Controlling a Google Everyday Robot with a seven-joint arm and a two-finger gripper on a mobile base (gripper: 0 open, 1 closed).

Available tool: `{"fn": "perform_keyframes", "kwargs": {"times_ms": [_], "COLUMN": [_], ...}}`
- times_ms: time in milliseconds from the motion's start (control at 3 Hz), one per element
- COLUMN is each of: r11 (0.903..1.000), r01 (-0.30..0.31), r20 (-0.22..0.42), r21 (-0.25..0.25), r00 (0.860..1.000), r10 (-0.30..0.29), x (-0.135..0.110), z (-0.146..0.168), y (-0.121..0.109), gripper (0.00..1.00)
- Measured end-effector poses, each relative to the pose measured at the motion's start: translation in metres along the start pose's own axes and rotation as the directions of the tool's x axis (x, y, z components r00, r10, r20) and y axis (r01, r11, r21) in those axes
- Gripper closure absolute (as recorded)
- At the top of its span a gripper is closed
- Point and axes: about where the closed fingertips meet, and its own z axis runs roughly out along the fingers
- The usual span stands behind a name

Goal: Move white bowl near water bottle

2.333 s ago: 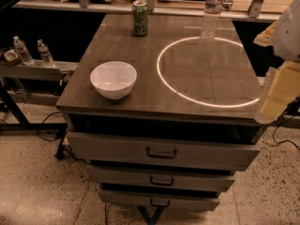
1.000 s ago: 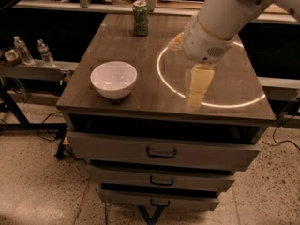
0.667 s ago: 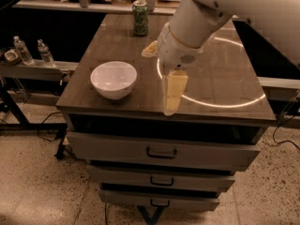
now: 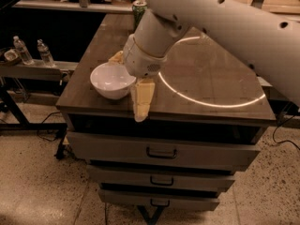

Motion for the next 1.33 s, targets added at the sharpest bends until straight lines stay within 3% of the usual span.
{"fn": "perform_keyframes", "kwargs": {"times_ms": [333,1333], "r11": [0.9998,0.9931], "r01": [0.018,-0.077], "r20": [0.012,0.01], "r21": [0.004,0.089], "r00": [1.0,0.997], "r10": [-0.018,0.076], "x": [-0.007,0.015], "z": [0.013,-0.006], "y": [-0.007,-0.025], "gripper": [0.17,0.87]}}
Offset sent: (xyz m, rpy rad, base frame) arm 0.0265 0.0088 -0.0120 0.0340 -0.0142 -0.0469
